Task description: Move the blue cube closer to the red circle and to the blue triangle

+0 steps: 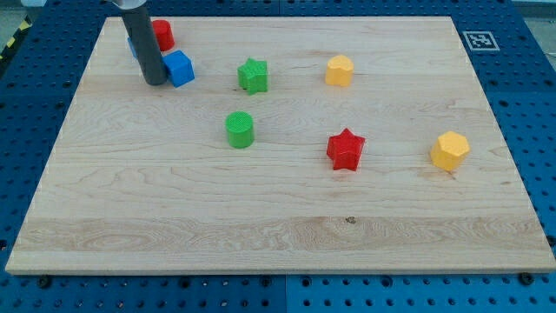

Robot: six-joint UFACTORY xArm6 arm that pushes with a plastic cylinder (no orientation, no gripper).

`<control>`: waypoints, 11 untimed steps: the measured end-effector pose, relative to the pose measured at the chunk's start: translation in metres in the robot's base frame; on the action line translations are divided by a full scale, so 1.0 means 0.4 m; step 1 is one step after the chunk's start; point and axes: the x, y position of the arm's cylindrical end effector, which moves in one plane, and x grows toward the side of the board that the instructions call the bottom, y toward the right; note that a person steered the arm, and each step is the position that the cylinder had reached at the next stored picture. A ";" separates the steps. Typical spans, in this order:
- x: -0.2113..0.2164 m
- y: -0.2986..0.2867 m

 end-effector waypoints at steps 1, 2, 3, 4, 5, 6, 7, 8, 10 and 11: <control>0.045 -0.017; 0.048 0.037; -0.004 0.070; -0.051 0.067; -0.051 0.061; -0.049 0.061; -0.049 0.061; -0.049 0.061; 0.029 -0.060; 0.176 -0.113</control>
